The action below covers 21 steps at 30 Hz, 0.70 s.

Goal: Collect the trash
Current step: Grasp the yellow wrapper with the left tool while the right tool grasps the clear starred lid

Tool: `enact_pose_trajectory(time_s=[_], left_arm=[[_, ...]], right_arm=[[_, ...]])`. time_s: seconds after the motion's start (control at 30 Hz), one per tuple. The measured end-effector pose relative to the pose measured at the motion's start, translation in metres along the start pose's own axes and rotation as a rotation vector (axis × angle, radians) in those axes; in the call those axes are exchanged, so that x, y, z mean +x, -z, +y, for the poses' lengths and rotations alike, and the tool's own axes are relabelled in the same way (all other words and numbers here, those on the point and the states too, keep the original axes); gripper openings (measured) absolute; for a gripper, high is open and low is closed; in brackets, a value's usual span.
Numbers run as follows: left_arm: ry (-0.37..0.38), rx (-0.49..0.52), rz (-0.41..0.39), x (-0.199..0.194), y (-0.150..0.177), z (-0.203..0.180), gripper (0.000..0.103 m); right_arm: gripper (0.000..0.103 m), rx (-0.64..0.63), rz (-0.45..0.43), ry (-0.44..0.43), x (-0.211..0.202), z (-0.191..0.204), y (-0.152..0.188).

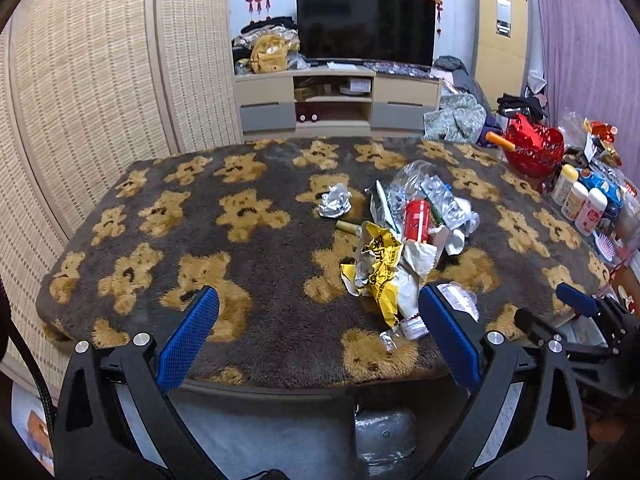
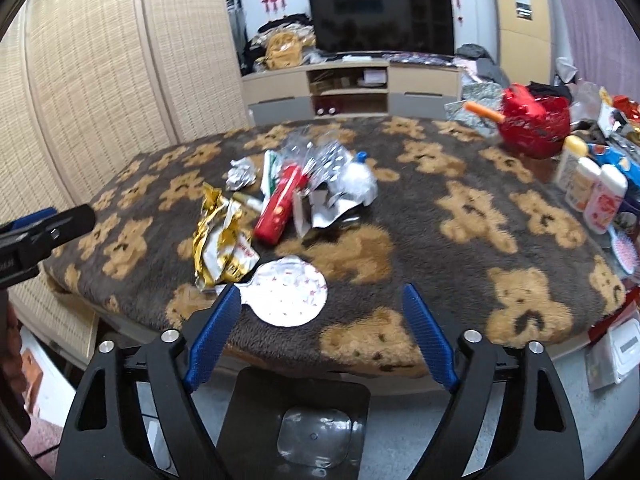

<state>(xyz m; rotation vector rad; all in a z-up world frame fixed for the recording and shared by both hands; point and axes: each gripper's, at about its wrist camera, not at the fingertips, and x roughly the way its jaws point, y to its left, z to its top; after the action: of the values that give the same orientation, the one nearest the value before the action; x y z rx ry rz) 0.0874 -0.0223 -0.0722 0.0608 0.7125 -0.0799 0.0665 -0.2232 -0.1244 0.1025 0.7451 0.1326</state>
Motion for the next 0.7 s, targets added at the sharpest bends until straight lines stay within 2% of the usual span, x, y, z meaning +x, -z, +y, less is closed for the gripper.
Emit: enact_pose_trajectory(time_s=[0.07, 0.37, 0.53, 0.7], left_arm=[[0.003, 0.010, 0.019, 0.013, -0.001, -0.002, 0.094], [-0.010, 0.023, 0.050, 0.041, 0.000, 0.000, 0.092], [0.013, 0.032, 0.063, 0.053, -0.002, -0.005, 0.091], [0.040, 0.030, 0.080, 0.066, -0.001, -0.012, 0.089]], right_arm=[[0.075, -0.014, 0.029, -0.030, 0.015, 0.004, 0.003], [0.075, -0.039, 0.106, -0.086, 0.064, 0.012, 0.014], [0.074, -0.028, 0.114, -0.102, 0.081, 0.009, 0.014], [0.068, -0.031, 0.110, -0.108, 0.090, 0.009, 0.012]])
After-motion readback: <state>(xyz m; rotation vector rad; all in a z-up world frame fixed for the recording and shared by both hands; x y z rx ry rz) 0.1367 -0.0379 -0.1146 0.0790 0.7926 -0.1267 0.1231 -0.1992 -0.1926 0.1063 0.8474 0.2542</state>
